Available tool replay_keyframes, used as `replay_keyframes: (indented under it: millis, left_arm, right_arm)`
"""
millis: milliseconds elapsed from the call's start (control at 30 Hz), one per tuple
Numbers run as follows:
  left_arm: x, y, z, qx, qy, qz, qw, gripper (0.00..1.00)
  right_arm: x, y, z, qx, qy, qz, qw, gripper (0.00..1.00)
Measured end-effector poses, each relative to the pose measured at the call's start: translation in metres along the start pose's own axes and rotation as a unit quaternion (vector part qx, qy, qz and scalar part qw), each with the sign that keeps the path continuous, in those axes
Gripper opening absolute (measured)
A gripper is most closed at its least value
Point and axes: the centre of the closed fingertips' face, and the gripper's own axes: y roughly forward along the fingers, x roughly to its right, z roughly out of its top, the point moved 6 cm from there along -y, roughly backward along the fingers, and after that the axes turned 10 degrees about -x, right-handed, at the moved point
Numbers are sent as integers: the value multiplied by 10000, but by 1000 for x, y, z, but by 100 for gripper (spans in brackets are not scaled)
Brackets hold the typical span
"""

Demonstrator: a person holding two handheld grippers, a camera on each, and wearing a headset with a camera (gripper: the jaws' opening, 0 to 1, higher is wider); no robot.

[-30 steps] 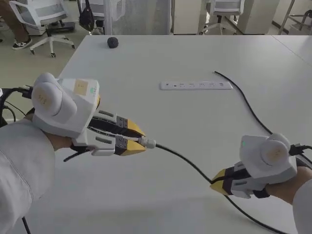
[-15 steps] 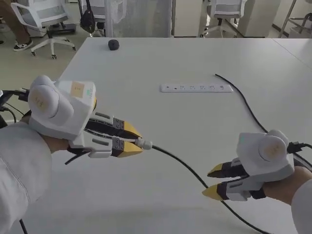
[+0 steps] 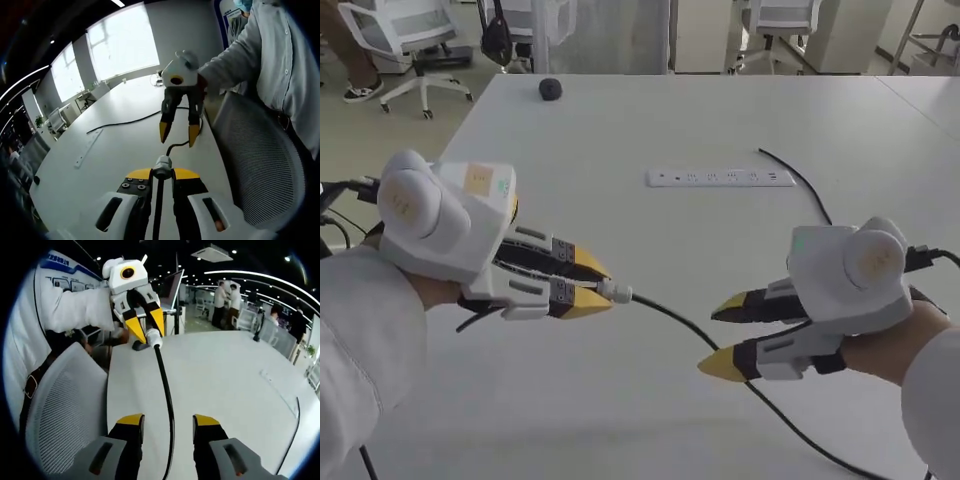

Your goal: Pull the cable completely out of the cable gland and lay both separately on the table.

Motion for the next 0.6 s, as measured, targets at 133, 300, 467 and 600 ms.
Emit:
replay_keyframes:
  millis: [133,300,467,600]
  left_arm:
    - [1,1,0,-3,12,-19,10000,15]
    - [3,2,1,-28,46,-55,10000,15]
    - [3,4,3,-12,67,-64,10000,15]
    - [4,6,5,-5,92,-84,9999,15]
  right_arm:
    - [-4,-2,16,154,-136,44,9998,39]
    - [-10,-5,36,318,-328,77,9989,37]
    - [-13,-5,49,352,-548,72,9978,33]
    - [-16,-1,56,336,-722,86,9968,29]
